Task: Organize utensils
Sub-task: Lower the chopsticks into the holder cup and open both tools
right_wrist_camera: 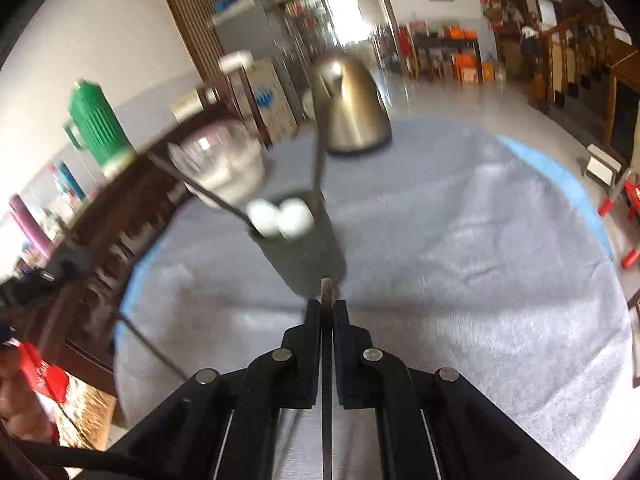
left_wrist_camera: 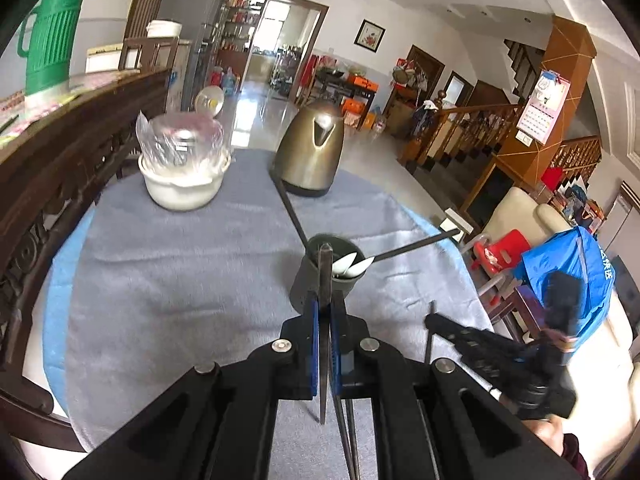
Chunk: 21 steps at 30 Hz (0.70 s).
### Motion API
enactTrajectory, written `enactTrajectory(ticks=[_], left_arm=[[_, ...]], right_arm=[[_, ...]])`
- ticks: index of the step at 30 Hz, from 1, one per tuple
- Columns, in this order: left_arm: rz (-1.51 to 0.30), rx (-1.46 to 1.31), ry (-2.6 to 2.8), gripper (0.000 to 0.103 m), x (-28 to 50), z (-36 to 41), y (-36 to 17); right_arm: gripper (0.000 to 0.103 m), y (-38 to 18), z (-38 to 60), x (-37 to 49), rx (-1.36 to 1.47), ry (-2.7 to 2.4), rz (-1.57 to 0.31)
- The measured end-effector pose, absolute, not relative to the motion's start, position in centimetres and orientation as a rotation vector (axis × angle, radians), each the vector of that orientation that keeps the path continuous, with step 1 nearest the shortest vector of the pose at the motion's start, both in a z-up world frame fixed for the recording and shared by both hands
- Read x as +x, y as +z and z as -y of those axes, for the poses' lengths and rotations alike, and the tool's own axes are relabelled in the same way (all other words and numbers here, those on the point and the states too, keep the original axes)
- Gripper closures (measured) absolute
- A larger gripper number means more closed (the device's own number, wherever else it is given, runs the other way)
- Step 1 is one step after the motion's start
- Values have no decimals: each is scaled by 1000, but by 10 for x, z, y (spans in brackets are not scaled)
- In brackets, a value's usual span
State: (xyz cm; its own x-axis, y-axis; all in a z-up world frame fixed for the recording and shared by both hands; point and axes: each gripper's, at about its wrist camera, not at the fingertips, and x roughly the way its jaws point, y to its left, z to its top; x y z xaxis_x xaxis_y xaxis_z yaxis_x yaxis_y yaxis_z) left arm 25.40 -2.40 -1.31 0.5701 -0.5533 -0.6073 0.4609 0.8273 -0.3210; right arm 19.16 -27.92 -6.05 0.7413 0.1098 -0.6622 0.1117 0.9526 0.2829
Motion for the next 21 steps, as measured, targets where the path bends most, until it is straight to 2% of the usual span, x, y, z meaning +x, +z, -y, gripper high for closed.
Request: enactTrajectory(ticks=[9, 21], left_arm=[[-710, -140, -581, 98, 257, 22, 14], [-580, -166, -568, 98, 293, 35, 80]], right_arm=[[97, 13, 263, 171, 359, 40, -473], [97, 93, 253, 204, 329, 15, -293]])
